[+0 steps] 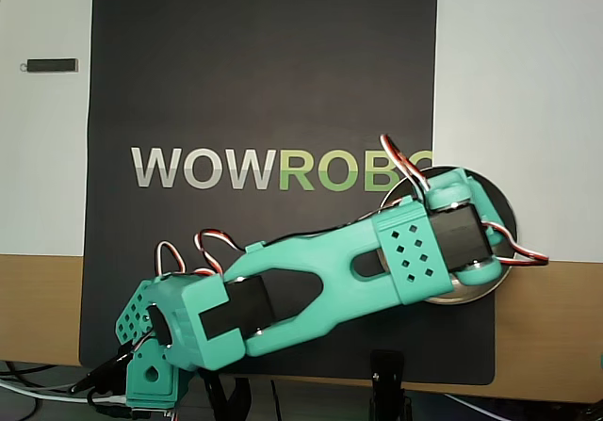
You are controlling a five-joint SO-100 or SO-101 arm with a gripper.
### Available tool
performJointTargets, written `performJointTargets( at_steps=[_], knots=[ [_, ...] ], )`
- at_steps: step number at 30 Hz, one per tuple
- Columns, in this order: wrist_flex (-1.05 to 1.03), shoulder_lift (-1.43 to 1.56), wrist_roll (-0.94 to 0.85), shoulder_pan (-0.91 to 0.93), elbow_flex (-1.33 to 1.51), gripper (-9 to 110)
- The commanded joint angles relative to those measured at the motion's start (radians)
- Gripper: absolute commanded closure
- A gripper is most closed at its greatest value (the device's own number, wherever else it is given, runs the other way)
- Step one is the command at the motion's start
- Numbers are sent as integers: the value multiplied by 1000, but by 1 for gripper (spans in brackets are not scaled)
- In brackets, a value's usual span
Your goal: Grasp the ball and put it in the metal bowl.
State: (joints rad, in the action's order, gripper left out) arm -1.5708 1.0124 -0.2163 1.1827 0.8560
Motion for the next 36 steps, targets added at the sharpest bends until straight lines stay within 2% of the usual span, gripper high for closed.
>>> performJointTargets(
  at_steps=[1,24,26,30,32,34,36],
  knots=[
    [8,6,-6,0,-44,47],
    [2,6,-8,2,-44,48],
    [2,6,-8,2,-44,56],
    [6,6,-6,9,-44,85],
    [3,6,-6,12,-44,96],
    [0,9,-6,15,-44,102],
    [-2,14,-6,15,-44,102]
  ],
)
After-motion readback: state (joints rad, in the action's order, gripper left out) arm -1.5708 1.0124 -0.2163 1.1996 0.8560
